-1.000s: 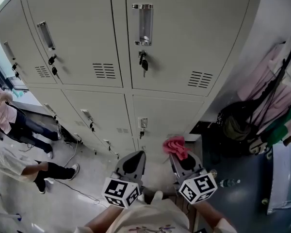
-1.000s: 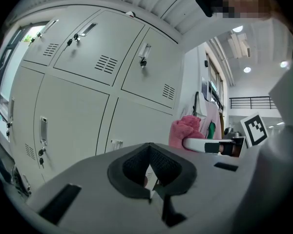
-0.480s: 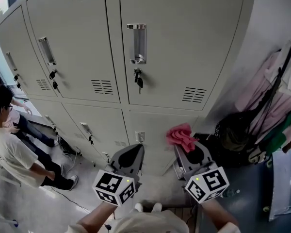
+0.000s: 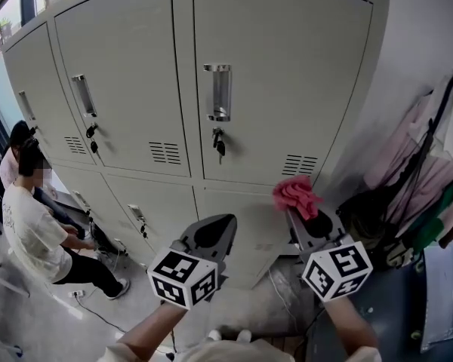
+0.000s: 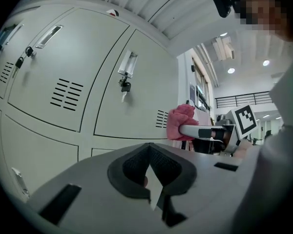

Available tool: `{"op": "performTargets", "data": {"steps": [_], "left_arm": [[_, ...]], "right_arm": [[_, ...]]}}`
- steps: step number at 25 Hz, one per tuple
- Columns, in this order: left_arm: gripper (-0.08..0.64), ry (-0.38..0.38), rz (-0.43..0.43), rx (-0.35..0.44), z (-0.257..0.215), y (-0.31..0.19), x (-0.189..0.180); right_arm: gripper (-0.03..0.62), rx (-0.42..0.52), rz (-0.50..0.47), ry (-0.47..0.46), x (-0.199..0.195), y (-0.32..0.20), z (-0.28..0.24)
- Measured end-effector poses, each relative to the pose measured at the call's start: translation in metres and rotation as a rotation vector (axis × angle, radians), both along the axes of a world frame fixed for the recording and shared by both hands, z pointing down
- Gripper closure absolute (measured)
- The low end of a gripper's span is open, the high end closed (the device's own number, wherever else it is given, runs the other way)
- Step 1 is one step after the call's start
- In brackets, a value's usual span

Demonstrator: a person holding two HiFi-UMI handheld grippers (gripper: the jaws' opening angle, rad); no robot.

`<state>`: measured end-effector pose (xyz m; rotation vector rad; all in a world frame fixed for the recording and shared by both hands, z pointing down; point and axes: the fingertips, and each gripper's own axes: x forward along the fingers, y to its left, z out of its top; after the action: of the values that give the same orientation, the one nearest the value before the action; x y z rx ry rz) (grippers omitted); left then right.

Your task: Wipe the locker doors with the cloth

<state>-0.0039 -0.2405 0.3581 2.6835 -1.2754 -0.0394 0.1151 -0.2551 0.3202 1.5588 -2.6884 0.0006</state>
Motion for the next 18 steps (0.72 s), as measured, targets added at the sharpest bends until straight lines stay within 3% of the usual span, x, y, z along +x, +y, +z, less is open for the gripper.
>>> {"op": "performTargets", "data": {"steps": [9, 18], "left_arm": [[0.555, 0.01, 0.031, -0.008, -0.016, -0.004, 0.006], [0.555, -0.036, 0.051, 0.068, -0.062, -0.004, 0.0]], "right_arm": [[0.488, 0.076, -0.014, 0.029, 0.004, -0.011, -0.06], [0.488, 0.145, -0.066, -0.011, -0.014, -0.029, -0.138]]}}
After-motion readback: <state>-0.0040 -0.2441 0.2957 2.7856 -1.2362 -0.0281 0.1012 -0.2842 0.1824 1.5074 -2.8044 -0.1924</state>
